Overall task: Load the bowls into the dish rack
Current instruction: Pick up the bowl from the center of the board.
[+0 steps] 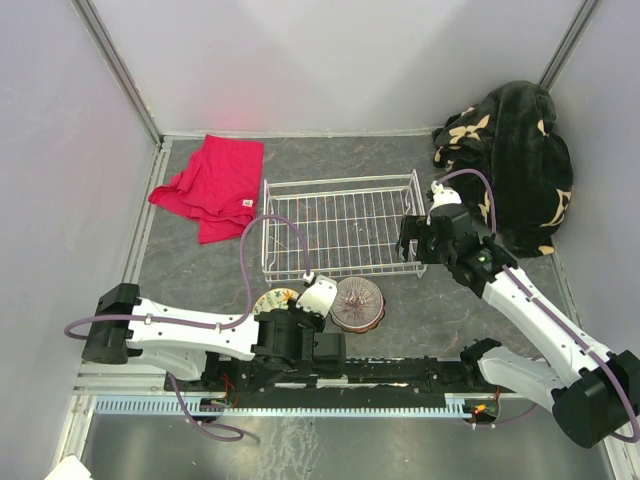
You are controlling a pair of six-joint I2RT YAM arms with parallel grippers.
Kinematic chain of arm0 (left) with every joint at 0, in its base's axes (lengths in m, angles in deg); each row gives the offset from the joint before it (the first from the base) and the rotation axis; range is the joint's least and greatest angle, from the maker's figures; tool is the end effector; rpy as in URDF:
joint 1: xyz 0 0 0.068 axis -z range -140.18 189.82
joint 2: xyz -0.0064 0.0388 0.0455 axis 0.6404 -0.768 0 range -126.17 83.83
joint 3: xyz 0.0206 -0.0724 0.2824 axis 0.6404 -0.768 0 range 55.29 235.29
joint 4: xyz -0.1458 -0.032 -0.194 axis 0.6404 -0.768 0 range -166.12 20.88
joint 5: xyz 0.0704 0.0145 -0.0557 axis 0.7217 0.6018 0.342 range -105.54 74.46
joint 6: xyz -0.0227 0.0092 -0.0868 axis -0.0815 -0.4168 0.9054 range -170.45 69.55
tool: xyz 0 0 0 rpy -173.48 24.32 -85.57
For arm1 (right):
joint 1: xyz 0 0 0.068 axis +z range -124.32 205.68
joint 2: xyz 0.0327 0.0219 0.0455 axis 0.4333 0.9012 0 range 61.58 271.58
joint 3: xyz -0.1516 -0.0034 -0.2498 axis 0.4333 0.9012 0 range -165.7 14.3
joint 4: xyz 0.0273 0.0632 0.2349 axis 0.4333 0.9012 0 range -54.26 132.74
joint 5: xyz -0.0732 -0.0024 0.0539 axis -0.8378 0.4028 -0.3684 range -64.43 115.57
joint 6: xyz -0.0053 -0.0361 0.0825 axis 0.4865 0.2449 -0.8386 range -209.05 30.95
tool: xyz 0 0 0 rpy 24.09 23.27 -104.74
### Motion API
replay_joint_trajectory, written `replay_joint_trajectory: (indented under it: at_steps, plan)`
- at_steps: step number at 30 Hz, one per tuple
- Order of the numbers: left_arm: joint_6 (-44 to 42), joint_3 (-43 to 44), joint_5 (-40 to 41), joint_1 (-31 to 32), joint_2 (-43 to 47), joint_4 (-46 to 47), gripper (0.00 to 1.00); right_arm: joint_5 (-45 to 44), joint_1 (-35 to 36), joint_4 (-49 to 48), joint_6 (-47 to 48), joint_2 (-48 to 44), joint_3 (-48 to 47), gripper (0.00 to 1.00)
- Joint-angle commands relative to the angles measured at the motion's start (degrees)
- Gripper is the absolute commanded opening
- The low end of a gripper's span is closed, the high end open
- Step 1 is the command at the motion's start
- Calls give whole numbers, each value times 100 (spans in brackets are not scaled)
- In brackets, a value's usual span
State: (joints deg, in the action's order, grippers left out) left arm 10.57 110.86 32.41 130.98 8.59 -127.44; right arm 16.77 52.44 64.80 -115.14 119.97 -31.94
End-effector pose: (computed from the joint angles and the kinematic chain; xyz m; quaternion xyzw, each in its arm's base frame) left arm 0.0556 -0.2094 0.2430 0.1953 0.8885 0.0044 0.4152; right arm 0.2032 0.0887 0.2650 0.0263 0.9082 0.1207 0.3998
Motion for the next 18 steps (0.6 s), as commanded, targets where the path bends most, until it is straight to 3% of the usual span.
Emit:
replay_joint_trajectory:
  at_steps: [1, 8, 12, 18]
  plan:
    - [302, 252, 231, 93, 213, 158, 14, 51, -7, -278, 54, 23, -39, 99]
    - [340, 262, 266, 137, 300, 111, 10, 55, -11, -280, 55, 27, -39, 99]
    - [392, 317, 306, 165, 336, 13, 3, 62, -7, -278, 59, 25, -43, 99]
    - [417, 370, 366, 248, 441, -46, 3, 71, -11, -278, 66, 28, -43, 99]
